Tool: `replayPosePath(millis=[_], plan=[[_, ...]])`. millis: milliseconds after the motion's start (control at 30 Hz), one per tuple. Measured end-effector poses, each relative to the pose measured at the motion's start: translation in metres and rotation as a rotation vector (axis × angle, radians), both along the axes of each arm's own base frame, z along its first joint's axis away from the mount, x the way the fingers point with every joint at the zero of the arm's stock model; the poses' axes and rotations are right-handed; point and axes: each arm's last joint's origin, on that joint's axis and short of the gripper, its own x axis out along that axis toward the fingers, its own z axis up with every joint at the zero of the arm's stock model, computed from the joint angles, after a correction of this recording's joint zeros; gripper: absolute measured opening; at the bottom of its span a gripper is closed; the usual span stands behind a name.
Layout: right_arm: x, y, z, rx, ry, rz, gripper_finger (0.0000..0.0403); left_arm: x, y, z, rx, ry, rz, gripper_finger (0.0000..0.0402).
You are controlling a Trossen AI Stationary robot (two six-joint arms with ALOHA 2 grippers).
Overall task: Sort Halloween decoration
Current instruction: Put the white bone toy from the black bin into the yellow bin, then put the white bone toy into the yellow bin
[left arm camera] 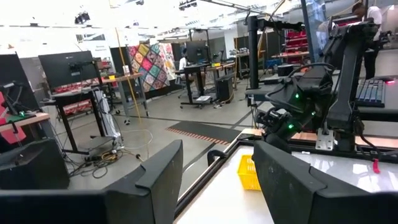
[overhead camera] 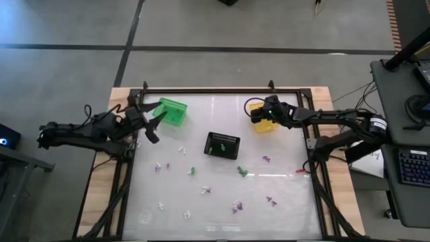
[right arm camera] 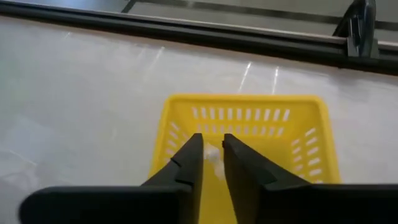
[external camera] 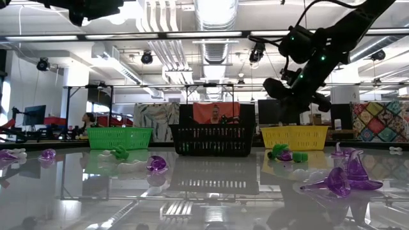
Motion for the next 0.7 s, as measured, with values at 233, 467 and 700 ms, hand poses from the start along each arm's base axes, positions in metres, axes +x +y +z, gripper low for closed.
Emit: replayPosePath(millis=[233,467,700], plan=[[-0.001,0.001,0.005,-0.014,-0.018,0.008,0.0115,0.007,0.000,-0.003,-0.077,-0.024,-0.008,0.0181],[0.007,0.012,0.034,-0.124,-0.167,0.225,0.0134,0.023,-0.004,-0.012,-0.178,-0.002,-0.082,0.0181],[0.012,0.044,0.053,-0.201,-0.225,0.416,0.0120,0.041,-0.006,-0.040,-0.371,0.153,-0.105,0.0181]])
